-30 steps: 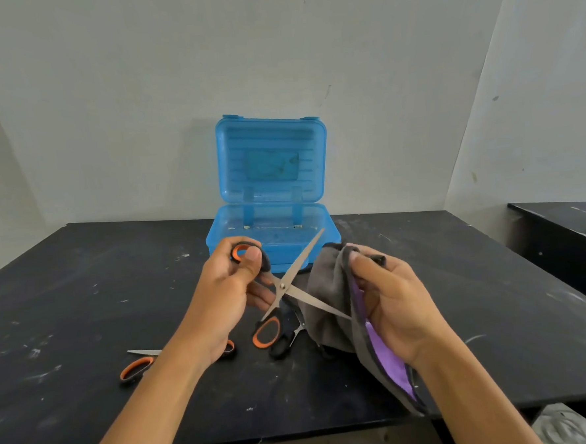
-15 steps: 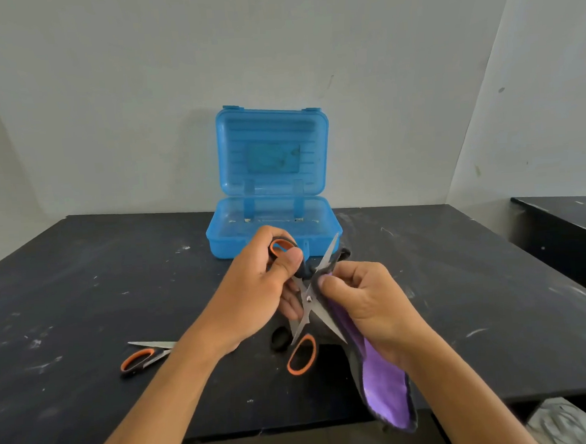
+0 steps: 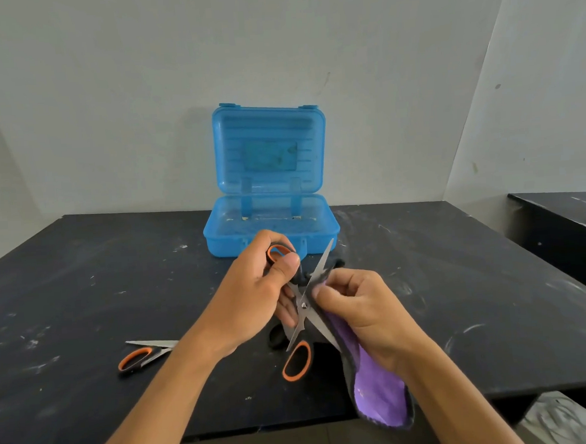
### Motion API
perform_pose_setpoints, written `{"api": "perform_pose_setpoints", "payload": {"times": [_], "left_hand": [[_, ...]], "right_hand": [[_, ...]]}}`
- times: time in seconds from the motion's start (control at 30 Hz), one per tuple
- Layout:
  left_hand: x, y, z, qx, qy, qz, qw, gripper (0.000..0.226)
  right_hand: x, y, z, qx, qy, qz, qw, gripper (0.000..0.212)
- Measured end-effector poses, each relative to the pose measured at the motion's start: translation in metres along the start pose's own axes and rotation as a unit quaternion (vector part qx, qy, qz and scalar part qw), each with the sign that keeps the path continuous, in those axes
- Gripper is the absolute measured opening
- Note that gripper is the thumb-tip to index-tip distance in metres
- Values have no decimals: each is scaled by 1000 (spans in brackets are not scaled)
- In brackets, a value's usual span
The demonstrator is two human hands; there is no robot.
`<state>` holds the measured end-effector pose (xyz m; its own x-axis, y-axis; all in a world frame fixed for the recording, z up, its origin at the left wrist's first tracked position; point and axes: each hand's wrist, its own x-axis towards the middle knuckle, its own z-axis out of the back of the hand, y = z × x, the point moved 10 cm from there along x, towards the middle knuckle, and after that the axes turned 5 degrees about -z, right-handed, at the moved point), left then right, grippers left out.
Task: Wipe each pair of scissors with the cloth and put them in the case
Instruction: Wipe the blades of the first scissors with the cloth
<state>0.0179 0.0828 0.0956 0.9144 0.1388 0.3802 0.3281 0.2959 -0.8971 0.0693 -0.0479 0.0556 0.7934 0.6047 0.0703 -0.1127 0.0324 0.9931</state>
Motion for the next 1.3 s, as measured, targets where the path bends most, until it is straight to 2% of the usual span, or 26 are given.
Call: {"api": "perform_pose_setpoints", "payload": {"times": [0.1,0.2,0.27,0.37,0.4,0.57,0.77,0.93,1.2,1.3], "left_hand": [[-1,1,-1,-4,1,0,1000,5],[2,1,-1,-1,-3,0,1000,6],[3,3,1,-2,-10,3,1000,5],[3,4,1,-3,-10,2,1000,4],[3,4,1,-3,-8,2,1000,4],[3,8,-3,-1,8,18,1000,3],[-1,17,-7,12,44,37,998,5],[-3,18,-8,6,44,43,998,6],[-1,14,-5,3,41,47,998,4],[-1,14,-2,4,38,47,998,4]], "right_hand": [[1,4,1,-29,-13,8,999,11],[4,6,5,-58,-54,11,997,38],[5,6,5,-57,-53,3,997,34],[5,6,1,-19,-32,-2,999,8],[5,6,2,-15,-37,0,999,6],[8,3,11,-59,-92,-14,994,27],[10,3,15,-29,-130,-12,991,34],[8,5,13,39,-115,-22,992,29],[7,4,11,55,-112,-16,992,46],[8,5,10,66,-106,-9,992,38]]}}
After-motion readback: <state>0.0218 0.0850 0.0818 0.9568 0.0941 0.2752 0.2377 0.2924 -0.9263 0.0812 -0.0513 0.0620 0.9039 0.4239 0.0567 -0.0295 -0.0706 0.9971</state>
